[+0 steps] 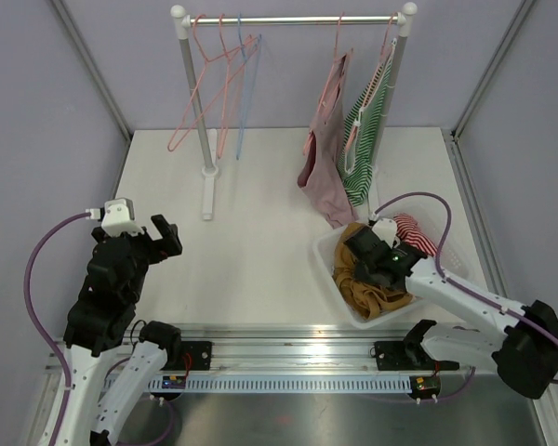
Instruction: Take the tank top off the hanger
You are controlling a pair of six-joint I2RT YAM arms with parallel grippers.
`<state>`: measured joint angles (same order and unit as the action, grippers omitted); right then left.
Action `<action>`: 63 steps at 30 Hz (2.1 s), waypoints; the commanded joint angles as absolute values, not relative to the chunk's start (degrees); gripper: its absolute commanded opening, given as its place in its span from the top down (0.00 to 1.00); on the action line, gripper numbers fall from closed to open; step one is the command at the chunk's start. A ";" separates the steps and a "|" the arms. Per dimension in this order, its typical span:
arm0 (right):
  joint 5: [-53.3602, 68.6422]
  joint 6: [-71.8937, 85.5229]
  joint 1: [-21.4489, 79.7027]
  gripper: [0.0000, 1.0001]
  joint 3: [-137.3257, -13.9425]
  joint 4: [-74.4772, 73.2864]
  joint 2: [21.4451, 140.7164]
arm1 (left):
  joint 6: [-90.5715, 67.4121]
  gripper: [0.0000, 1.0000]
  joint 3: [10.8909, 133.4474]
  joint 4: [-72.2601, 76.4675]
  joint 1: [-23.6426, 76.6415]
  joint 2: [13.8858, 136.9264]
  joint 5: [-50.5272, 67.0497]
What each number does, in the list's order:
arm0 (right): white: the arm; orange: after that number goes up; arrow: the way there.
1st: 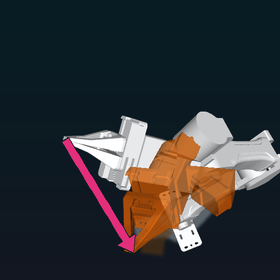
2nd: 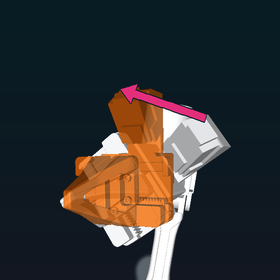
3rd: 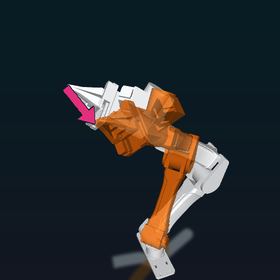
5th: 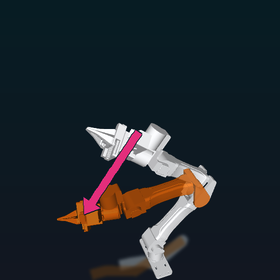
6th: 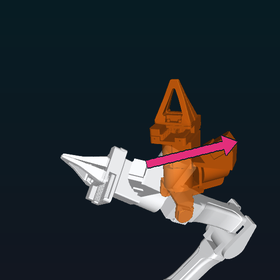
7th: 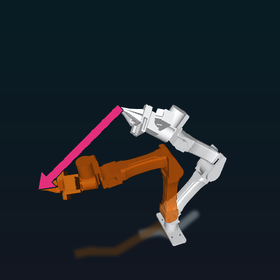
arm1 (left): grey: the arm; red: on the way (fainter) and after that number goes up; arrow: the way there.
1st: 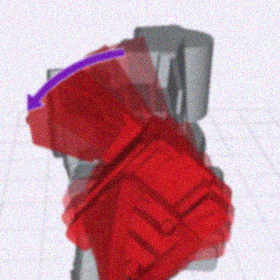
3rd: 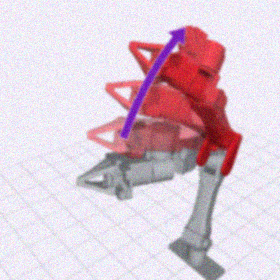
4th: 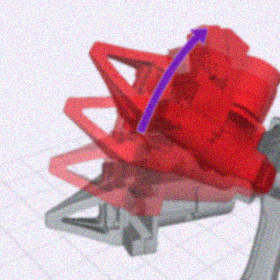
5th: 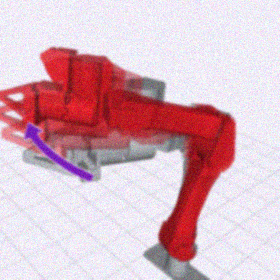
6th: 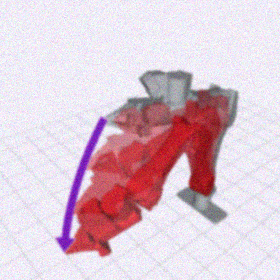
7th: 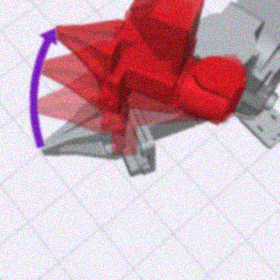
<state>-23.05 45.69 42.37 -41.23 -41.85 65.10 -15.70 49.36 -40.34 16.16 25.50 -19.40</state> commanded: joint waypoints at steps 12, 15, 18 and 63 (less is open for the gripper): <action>-29.54 38.24 42.19 0.01 -53.88 -49.40 39.48 | -22.67 0.01 67.30 -29.28 23.09 43.31 1.34; -26.29 35.34 42.10 0.00 -51.43 -45.10 35.00 | -20.75 0.01 76.18 -27.95 33.64 52.71 -6.58; -21.02 33.49 42.19 0.01 -48.44 -40.62 30.08 | -17.32 0.01 87.34 -27.69 39.63 64.13 -7.56; 3.69 37.00 42.10 0.08 -44.12 -40.08 19.86 | -6.50 1.00 145.46 -15.91 37.09 126.92 -1.14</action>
<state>3.99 36.93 42.33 -43.11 -40.32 19.94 -5.85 143.26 -18.61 37.06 126.96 -2.28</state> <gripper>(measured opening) 0.928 0.022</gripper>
